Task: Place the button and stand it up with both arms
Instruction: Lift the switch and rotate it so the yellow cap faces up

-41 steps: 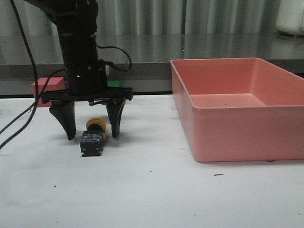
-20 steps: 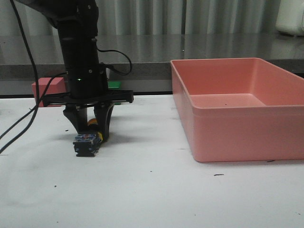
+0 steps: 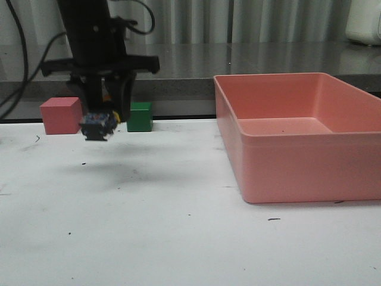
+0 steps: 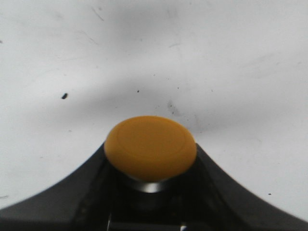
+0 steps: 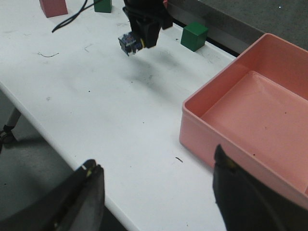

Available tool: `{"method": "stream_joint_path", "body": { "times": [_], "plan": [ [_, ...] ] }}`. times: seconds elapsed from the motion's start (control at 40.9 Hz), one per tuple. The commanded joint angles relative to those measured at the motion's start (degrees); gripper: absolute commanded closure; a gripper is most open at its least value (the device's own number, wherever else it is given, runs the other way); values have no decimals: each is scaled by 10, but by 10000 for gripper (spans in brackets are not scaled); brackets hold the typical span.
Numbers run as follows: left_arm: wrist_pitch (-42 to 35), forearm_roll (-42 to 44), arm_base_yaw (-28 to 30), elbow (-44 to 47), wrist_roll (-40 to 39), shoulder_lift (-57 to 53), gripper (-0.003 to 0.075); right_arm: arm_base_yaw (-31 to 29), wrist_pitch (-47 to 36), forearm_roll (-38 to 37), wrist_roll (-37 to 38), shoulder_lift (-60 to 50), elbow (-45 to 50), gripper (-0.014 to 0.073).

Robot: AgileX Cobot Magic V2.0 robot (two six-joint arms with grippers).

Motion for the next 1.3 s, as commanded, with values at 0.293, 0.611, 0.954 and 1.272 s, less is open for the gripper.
{"method": "stream_joint_path", "body": {
  "times": [0.293,0.611,0.954,1.272],
  "plan": [
    [-117,34,0,139,34,-241,565,-3,-45,0,-5,3,-13,97],
    [-246,63,0,267,34,-366,565,-3,-45,0,-5,3,-13,97],
    [-506,74,0,453,34,-507,565,-3,-45,0,-5,3,-13,97],
    [-816,86,14,674,34,-566,565,-3,-45,0,-5,3,-13,97]
  ]
}}
